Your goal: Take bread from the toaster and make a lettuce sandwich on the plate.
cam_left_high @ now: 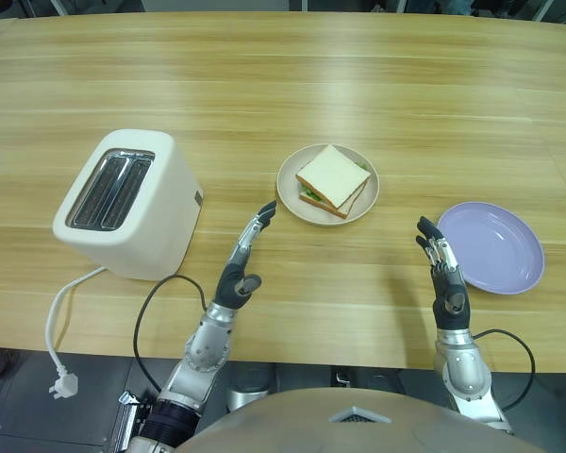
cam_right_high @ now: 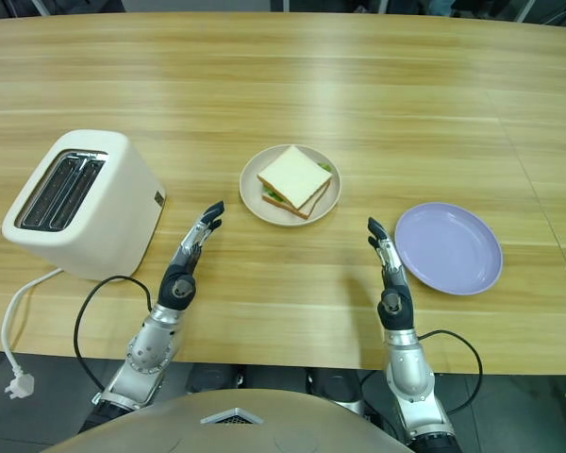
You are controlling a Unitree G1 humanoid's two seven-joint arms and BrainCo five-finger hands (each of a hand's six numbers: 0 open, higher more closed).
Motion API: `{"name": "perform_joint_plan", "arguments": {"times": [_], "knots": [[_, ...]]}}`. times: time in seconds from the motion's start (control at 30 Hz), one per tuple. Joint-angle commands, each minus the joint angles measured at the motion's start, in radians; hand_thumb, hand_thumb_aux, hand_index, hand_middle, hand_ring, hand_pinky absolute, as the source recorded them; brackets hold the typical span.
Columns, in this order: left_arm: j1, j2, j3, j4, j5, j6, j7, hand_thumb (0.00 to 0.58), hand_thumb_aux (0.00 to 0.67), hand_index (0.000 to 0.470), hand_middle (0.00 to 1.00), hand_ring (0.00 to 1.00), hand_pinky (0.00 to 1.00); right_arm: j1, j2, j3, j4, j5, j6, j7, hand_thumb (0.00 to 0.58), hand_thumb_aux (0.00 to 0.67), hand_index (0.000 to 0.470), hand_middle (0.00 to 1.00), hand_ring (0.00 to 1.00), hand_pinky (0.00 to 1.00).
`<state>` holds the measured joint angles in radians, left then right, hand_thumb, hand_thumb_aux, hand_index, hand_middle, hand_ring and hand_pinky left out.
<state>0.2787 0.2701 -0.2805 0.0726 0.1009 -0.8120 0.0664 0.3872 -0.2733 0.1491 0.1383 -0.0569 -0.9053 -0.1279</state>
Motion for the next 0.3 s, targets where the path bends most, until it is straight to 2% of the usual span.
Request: {"name": "perform_joint_plan", "arguments": {"times": [0.03,0.3], "knots": [[0.004,-0.017,0.024,0.018,0.005,-0.006,-0.029,0.000,0.000,0.000,0.00,0.00,0.00,0.001,0.015,-0.027,0.018,-0.007,-0.004,0.034,0.000,0.000,0.000,0.00,0.00,0.00],[0.001,-0.051,0.057,0.029,0.008,-0.014,-0.066,0.000,0.000,0.000,0.00,0.00,0.00,-0.005,0.036,-0.052,0.022,-0.007,-0.006,0.084,0.000,0.000,0.000,0.00,0.00,0.00]]}}
